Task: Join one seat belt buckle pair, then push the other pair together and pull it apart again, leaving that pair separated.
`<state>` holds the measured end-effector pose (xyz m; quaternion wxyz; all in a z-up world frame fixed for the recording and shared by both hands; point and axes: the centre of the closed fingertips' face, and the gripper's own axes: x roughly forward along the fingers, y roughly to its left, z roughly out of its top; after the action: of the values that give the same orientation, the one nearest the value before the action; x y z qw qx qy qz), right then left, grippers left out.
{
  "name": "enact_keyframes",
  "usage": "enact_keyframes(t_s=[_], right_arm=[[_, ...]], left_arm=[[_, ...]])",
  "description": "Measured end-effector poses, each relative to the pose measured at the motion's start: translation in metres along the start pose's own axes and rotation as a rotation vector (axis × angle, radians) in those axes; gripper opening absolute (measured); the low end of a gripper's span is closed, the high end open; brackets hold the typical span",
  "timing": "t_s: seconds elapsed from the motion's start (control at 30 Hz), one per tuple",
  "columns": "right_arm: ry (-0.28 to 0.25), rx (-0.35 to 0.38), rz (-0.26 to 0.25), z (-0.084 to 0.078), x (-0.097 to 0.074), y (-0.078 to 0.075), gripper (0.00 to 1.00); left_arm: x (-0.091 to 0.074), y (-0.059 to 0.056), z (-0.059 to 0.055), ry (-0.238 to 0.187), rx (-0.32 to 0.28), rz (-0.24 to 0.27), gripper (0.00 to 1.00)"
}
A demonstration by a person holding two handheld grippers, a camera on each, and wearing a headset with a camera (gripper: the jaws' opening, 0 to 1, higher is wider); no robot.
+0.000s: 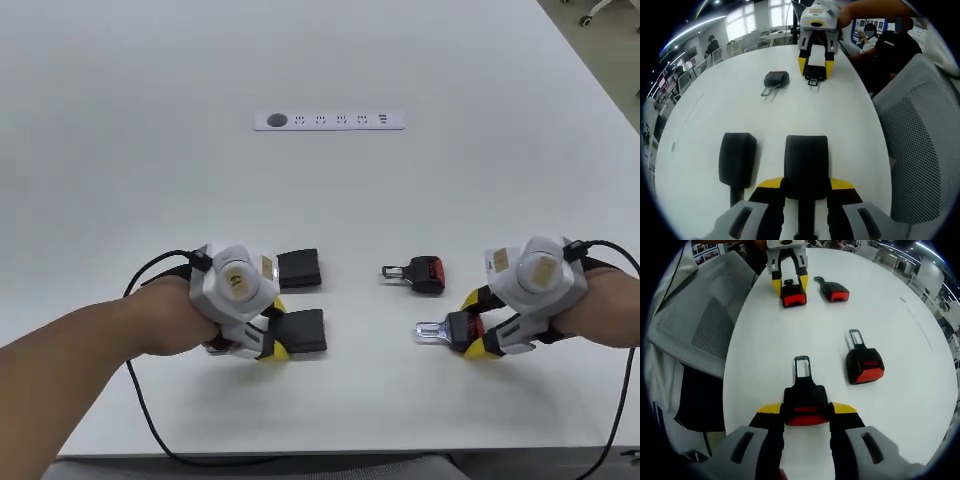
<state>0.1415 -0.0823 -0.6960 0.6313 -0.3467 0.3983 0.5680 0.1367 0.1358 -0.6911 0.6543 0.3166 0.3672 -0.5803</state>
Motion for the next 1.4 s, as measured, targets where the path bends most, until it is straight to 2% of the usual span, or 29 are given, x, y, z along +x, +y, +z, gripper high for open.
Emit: enact_keyframes(t_s=[0.4,0.77,1.0,1.4], right_arm=[[0.063,-0.004,-0.009,0.002,0.003,0.001,0.35],[0.056,-0.003,-0.01,0.006,0.006,0.0,0.35],[0.03,-0.023,-0.007,0.024,0.013,0.004,0.34],[-0.056,-0.005,-0.013,0.06,0.031,0.006,0.34]], left_arm=[[0.001,0.001,-0.002,0.019,0.013,-0.001,0.33],[0.003,0.002,-0.004,0.024,0.031,-0.011,0.32],[0.002,0.001,-0.004,0.019,0.029,-0.012,0.33],[0.002,0.0,-0.003,0.014,0.024,-0.012,0.33]])
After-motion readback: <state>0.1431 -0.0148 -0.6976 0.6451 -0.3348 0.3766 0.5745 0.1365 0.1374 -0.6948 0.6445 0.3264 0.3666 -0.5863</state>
